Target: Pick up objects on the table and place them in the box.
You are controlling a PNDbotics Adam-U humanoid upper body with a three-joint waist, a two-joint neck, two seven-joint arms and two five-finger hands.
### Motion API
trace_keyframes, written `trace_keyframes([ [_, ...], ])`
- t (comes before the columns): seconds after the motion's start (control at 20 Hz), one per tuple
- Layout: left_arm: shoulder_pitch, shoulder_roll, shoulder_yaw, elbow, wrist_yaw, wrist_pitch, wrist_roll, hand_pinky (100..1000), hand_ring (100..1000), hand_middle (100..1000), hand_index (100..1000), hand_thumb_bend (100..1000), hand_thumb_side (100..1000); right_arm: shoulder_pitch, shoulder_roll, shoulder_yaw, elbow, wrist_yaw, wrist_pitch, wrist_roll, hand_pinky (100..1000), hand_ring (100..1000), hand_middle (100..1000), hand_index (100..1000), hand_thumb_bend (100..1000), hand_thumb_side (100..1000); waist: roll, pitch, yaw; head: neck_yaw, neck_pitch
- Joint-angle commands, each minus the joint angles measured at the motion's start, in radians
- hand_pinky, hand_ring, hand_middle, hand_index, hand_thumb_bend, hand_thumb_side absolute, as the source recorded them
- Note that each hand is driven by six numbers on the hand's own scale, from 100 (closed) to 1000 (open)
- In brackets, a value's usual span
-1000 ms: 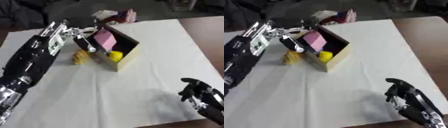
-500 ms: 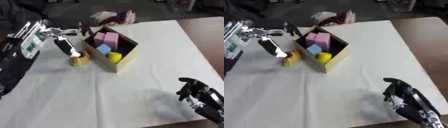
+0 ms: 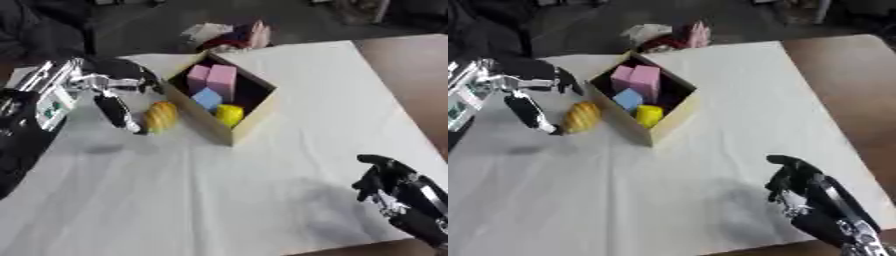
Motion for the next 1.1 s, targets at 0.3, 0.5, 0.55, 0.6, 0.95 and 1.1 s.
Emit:
trace_keyframes([
  [0.3, -0.052, -0.065, 0.041, 0.161, -0.080, 0.078, 0.188, 762, 744, 817, 903, 411, 378, -0.009, -0.009, -0.002, -0.011, -0.001, 0.000, 0.000, 691, 463, 484, 841, 100, 370, -0.008, -0.011, -0.003, 0.003, -0.010],
  [0.5, -0.058, -0.092, 0.040, 0.208, -0.072, 0.089, 0.239, 752, 734, 809, 898, 373, 360, -0.009, -0.008, -0.001, -0.011, -0.001, 0.000, 0.002, 691, 463, 484, 841, 100, 372, -0.009, -0.010, -0.005, 0.005, -0.009],
  [0.55, -0.058, -0.096, 0.038, 0.214, -0.067, 0.087, 0.240, 730, 699, 775, 871, 342, 360, -0.009, -0.007, -0.001, -0.011, -0.002, 0.000, 0.002, 691, 463, 484, 841, 100, 373, -0.009, -0.010, -0.006, 0.006, -0.009],
  [0.6, -0.057, -0.098, 0.035, 0.215, -0.064, 0.084, 0.242, 719, 681, 759, 859, 316, 357, -0.009, -0.007, -0.001, -0.011, -0.002, 0.000, 0.002, 691, 462, 484, 841, 100, 371, -0.009, -0.010, -0.006, 0.006, -0.009],
  [0.95, -0.054, -0.056, 0.026, 0.113, 0.004, 0.043, 0.235, 545, 435, 447, 609, 104, 291, -0.009, -0.008, -0.004, -0.011, 0.000, 0.001, 0.001, 691, 463, 484, 841, 100, 372, -0.004, -0.011, -0.006, 0.003, -0.007],
  [1.1, -0.071, -0.009, 0.038, 0.003, 0.068, 0.044, 0.224, 525, 406, 412, 576, 100, 277, -0.006, -0.011, -0.005, -0.011, 0.001, 0.001, -0.001, 691, 462, 483, 841, 100, 373, 0.000, -0.014, -0.004, 0.000, -0.004],
])
